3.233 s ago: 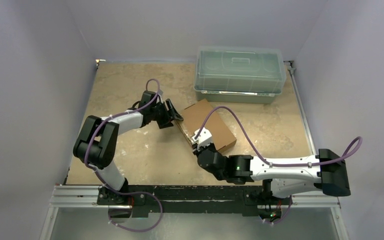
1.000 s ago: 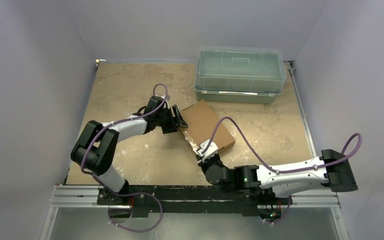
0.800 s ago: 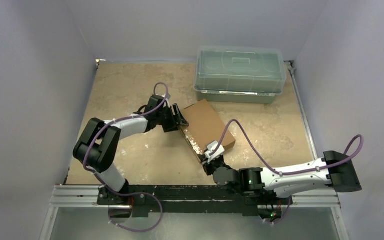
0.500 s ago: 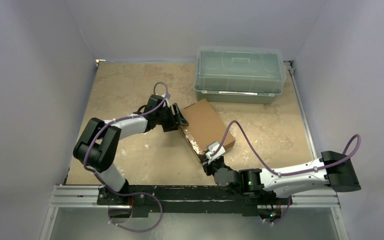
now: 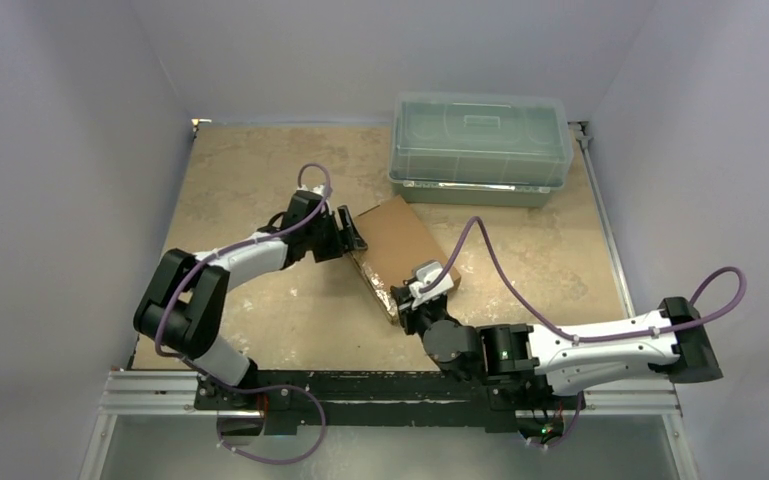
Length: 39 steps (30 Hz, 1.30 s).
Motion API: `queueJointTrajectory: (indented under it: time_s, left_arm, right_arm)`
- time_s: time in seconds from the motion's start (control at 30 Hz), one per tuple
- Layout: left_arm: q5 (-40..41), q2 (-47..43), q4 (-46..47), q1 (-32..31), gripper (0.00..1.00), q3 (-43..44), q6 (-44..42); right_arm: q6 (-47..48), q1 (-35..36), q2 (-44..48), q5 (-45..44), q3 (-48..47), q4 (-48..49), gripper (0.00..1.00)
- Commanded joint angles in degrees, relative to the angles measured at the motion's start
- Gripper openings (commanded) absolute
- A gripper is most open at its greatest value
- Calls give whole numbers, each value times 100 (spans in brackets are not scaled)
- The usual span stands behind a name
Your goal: Unpack the express box
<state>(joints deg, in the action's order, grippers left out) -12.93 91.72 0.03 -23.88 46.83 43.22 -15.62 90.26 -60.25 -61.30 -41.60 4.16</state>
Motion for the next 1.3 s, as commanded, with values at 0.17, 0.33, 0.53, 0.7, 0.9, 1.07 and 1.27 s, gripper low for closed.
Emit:
queueJointTrajectory:
  time_s: [0.17,0.33,0.53,0.7,0.9,1.07,1.27]
  left_arm:
    - [423,-1191,-2103,149,77,1031,-1205]
    - [198,-1326,-2085,633,81,1481,-1395]
    - [-544,60,-1326,709,79,2006,-1333]
    - [-1241,1015,-685,705,75,2200,-985]
    - [-1091,726,-572,693,70,1521,-925]
    - [-1167,-73,-271,820,67,400,-685]
    - [-404,-1648,-1324,914,66,-548,-473]
  right_arm:
    - [-2626,-599,152,-609,-378,-3355,0]
    - [-3746,-1146,485,-203,-384,-4308,0]
    - [-4870,-1628,330,244,-552,-5232,0]
    - [-4359,-1831,311,511,-203,-4318,0]
    - [-2807,-2409,270,1217,385,-1879,0]
    - [-1753,-2459,-625,1196,-57,-828,0]
    - [-518,-2677,-1528,1742,-724,575,0]
